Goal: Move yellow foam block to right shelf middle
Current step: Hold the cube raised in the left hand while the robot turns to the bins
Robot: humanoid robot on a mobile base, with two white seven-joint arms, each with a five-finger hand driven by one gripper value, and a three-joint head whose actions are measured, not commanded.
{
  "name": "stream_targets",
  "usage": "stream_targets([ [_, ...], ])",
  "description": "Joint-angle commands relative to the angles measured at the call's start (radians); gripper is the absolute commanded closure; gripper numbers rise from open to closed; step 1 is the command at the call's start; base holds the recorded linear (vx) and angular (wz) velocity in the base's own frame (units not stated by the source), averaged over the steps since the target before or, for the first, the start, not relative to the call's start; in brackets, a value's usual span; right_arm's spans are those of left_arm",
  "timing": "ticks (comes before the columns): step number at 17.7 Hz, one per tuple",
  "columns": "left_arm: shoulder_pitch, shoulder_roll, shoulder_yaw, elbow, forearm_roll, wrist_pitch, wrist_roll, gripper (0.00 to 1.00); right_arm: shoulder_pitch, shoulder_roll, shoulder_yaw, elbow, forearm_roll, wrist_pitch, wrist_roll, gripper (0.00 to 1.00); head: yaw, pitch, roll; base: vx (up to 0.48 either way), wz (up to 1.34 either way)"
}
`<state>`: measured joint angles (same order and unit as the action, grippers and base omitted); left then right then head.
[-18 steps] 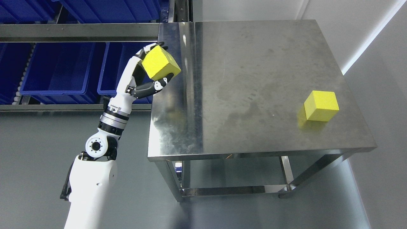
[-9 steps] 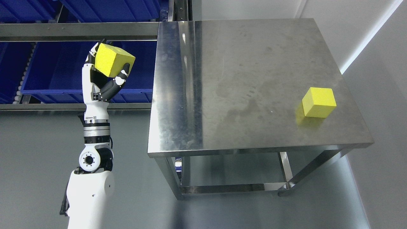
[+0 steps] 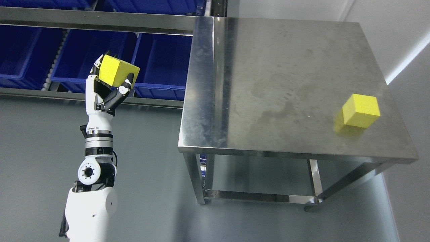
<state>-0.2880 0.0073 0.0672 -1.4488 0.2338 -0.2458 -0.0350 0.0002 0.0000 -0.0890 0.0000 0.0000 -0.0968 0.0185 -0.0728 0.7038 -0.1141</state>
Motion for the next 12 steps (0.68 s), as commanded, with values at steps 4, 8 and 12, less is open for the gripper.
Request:
stream_targets([
  [4,0.024,0.010,0.016,-0.215,0.002,0.065,-0.009,0.48,-0.003,-0.017,0.000,-0.017,0.000,0.000,0.000,0.00,0.0000,0.000,0.000,0.001,0.52],
  [8,0.026,0.010,0.016,-0.251,0.001,0.068,-0.009,0.48,-0.003,-0.017,0.000,-0.017,0.000,0.000,0.000,0.00,0.0000,0.000,0.000,0.066,0.83],
  [12,0.046,0.010,0.026,-0.271,0.001,0.065,-0.013,0.48,-0.002,-0.017,0.000,-0.017,0.000,0.000,0.000,0.00,0.0000,0.000,0.000,0.096,0.99],
])
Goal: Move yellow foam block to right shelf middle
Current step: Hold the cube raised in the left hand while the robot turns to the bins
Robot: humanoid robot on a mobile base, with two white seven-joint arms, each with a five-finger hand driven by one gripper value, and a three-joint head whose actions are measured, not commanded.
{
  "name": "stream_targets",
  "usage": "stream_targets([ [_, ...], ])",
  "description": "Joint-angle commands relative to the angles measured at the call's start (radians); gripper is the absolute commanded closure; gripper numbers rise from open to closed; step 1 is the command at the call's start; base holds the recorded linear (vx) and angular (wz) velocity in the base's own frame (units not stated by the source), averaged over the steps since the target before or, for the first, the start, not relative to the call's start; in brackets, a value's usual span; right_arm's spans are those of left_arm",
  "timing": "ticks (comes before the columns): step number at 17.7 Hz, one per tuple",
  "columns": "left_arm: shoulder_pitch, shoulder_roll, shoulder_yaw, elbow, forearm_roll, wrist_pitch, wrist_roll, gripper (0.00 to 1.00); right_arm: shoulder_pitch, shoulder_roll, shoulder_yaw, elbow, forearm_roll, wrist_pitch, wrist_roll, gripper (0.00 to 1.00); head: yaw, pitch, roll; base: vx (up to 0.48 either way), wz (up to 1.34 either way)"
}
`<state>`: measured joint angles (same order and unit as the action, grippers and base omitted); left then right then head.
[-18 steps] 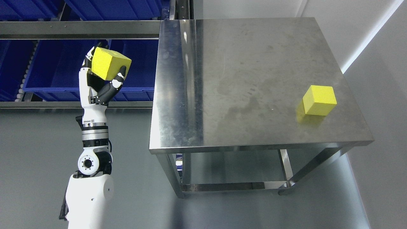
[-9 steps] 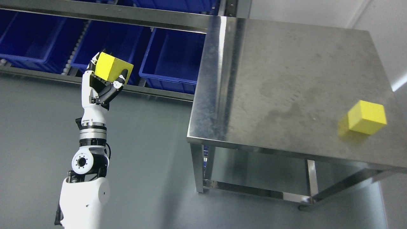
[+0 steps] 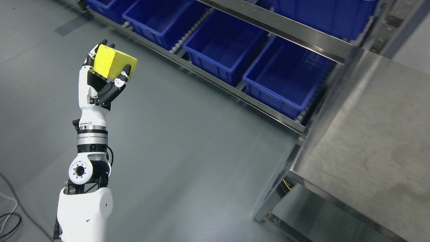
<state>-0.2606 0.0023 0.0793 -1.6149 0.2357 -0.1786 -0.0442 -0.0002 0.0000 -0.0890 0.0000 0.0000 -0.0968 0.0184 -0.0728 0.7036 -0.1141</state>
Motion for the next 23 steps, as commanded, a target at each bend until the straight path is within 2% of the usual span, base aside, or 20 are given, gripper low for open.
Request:
stream_targets([
  [1,0.021,0.015,0.016,-0.105,-0.001,-0.005,-0.003,0.48,-0.003,-0.017,0.000,-0.017,0.000,0.000,0.000,0.00,0.0000,0.000,0.000,0.103,0.98],
  [12,0.063,0.015,0.027,-0.105,-0.001,-0.059,-0.003,0.48,-0.001,-0.017,0.000,-0.017,0.000,0.000,0.000,0.00,0.0000,0.000,0.000,0.113,0.77],
  [23,0.090,0.015,0.027,-0.105,0.001,-0.081,-0.016,0.48,-0.003,-0.017,0.000,-0.017,0.000,0.000,0.000,0.00,0.0000,0.000,0.000,0.197,0.34],
])
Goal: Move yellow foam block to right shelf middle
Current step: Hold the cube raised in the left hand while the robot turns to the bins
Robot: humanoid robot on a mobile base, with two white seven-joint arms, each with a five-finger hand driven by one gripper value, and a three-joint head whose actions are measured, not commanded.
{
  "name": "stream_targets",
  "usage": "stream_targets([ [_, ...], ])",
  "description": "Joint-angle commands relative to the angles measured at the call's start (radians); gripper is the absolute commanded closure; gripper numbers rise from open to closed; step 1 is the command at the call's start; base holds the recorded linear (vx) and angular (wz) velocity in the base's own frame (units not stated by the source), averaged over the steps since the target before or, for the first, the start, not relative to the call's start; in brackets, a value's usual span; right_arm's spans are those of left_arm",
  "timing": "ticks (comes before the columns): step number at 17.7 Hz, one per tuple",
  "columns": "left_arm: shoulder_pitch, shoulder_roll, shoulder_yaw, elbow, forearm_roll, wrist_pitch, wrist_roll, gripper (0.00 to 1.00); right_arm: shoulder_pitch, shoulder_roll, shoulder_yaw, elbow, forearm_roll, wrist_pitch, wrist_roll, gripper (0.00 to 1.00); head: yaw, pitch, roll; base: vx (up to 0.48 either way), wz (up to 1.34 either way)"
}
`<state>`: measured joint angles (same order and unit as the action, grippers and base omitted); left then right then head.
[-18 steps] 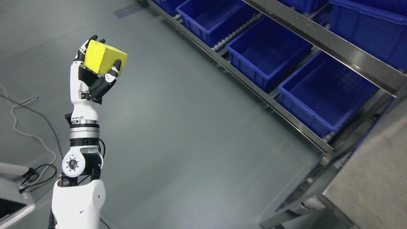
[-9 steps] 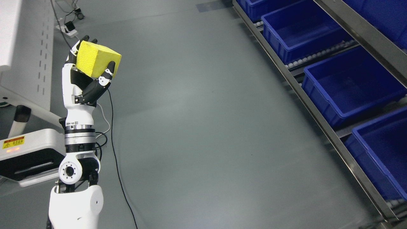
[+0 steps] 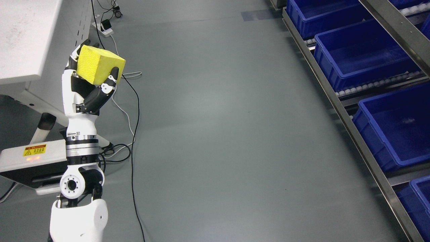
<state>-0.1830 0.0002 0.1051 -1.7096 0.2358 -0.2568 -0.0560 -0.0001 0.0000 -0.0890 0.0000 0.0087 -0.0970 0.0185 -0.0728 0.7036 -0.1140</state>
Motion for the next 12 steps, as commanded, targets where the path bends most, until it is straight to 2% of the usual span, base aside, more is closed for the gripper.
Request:
stream_targets([
  [1,0.013,0.017,0.001,-0.010,0.000,-0.002,-0.004,0.48,-0.001,-0.017,0.000,-0.017,-0.009,0.000,0.000,0.00,0.0000,0.000,0.000,0.308,-0.05],
  [12,0.014,0.017,0.001,-0.010,0.000,-0.005,-0.008,0.48,-0.003,-0.017,0.000,-0.017,-0.009,0.000,0.000,0.00,0.0000,0.000,0.000,0.311,-0.16],
])
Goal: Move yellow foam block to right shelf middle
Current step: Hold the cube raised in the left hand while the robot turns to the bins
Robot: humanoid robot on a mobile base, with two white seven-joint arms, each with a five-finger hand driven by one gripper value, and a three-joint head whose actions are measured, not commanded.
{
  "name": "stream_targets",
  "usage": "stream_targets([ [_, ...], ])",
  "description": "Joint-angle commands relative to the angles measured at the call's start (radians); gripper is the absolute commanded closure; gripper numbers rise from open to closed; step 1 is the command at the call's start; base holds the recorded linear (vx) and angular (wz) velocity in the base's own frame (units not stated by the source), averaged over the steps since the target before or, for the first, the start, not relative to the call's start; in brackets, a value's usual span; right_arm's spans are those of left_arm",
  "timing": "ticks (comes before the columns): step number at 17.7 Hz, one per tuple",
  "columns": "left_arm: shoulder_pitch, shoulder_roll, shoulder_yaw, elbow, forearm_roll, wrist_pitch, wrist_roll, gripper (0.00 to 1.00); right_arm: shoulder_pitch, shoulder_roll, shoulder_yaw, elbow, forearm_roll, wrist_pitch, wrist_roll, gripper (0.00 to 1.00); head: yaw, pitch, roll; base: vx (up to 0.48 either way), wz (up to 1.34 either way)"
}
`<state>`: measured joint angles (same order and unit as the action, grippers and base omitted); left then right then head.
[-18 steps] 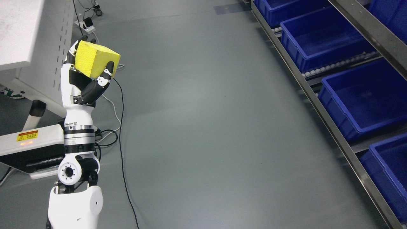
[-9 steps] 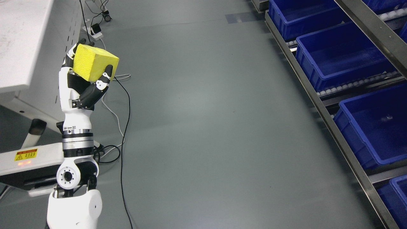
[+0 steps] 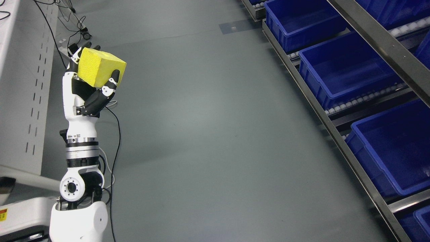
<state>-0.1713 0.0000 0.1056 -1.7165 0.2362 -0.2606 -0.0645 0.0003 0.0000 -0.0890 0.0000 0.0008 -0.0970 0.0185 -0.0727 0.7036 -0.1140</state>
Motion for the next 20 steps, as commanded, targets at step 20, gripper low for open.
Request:
stream_targets([
  [20,0.007,0.017,0.002,-0.003,0.000,-0.026,-0.020,0.48,-0.002,-0.017,0.000,-0.017,-0.001,0.000,0.000,0.00,0.0000,0.000,0.000,0.384,-0.13],
])
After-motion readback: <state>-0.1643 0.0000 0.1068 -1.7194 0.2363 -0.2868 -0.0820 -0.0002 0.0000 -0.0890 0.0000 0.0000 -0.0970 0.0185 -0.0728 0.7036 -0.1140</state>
